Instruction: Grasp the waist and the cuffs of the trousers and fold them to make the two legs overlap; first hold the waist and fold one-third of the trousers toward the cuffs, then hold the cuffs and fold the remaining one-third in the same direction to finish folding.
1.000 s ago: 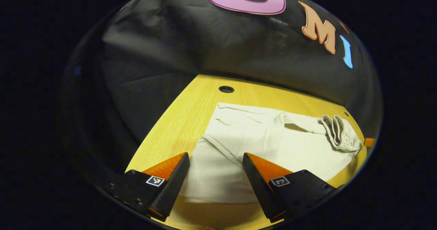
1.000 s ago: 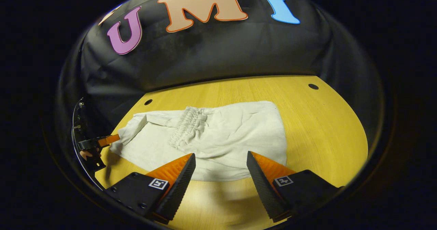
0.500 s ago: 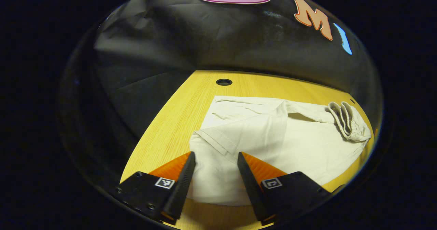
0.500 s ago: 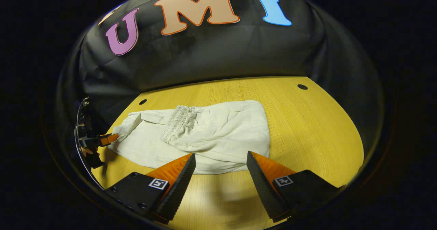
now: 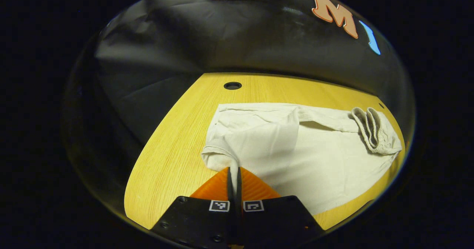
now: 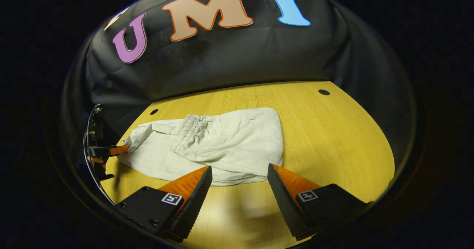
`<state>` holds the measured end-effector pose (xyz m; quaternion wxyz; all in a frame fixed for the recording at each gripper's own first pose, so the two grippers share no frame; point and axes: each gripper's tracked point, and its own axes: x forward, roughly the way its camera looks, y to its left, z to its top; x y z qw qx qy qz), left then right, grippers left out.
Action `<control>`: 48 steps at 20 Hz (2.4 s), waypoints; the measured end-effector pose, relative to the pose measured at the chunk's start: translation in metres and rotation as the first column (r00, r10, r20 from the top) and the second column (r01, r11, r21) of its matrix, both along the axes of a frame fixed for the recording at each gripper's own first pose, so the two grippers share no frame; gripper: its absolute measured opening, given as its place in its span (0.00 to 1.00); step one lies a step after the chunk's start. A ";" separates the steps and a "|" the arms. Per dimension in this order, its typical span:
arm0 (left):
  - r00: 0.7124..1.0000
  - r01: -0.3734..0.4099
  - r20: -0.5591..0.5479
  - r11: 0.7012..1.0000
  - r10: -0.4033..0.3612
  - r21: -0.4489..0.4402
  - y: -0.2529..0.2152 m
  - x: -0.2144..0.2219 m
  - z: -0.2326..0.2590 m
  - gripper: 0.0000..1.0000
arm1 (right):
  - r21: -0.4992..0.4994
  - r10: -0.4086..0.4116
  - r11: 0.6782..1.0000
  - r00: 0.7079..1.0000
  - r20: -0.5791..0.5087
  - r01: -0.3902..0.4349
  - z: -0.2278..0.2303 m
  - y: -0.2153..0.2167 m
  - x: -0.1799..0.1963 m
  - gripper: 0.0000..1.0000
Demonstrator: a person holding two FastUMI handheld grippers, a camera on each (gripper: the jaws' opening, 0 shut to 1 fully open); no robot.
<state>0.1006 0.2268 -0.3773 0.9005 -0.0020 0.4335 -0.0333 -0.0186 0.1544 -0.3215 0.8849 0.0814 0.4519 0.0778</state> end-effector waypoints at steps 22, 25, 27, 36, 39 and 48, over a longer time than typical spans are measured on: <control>0.946 0.120 0.319 0.974 -0.055 -0.190 -0.198 0.049 0.195 0.00 | 0.056 -0.069 0.996 0.997 0.032 0.067 0.020 -0.129 -0.031 0.92; 0.934 0.160 0.348 0.964 -0.079 -0.210 -0.238 0.052 0.211 0.00 | 0.056 -0.093 0.994 0.995 0.037 0.091 0.023 -0.152 -0.038 0.92; 0.928 0.189 0.360 0.956 -0.099 -0.225 -0.266 0.054 0.217 0.00 | 0.054 -0.108 0.993 0.993 0.037 0.106 0.025 -0.167 -0.045 0.97; 0.911 0.310 0.359 0.909 -0.201 -0.278 -0.393 0.046 0.220 0.00 | 0.029 -0.178 0.984 0.984 0.022 0.177 0.026 -0.233 -0.074 0.96; 0.907 0.346 0.344 0.894 -0.242 -0.283 -0.430 0.038 0.207 0.00 | 0.022 -0.187 0.982 0.982 0.018 0.186 0.026 -0.247 -0.080 0.91; 0.913 0.392 0.248 0.869 -0.325 -0.303 -0.484 -0.007 0.144 0.00 | 0.017 -0.169 0.985 0.985 0.013 0.169 0.027 -0.260 -0.091 0.92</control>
